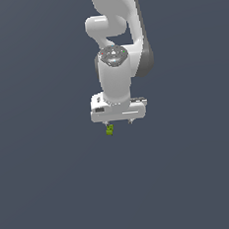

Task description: Pick up the object and move it to a goal position.

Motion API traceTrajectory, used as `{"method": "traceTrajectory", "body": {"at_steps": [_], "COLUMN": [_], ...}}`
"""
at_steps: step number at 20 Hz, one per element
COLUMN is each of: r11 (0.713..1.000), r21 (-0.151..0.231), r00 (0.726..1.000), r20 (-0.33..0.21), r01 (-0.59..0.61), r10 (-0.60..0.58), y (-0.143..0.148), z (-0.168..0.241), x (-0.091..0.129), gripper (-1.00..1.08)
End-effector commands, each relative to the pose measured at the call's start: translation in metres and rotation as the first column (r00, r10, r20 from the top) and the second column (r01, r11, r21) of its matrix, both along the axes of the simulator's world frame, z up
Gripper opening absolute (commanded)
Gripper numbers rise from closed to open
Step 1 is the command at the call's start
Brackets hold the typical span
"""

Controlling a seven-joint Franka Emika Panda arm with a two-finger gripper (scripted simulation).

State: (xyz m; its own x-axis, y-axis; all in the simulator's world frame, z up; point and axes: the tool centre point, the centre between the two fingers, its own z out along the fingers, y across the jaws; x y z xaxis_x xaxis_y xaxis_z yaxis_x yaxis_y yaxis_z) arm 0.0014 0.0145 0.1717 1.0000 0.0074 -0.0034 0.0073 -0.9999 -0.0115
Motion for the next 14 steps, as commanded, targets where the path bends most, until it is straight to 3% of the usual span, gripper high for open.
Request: {"method": "traceTrajectory", "body": {"at_steps": [1, 14], "r11": [1.000, 0.999], "r21": [0.000, 0.031], "r00": [1.000, 0.999], "r20": [0.000, 0.029], "r01": [0.000, 0.013], "r10": [0.000, -0.014], "y": [0.000, 0.007], "z": [0.000, 0.011], "x": [0.000, 0.007], "gripper": [1.00, 1.00]}}
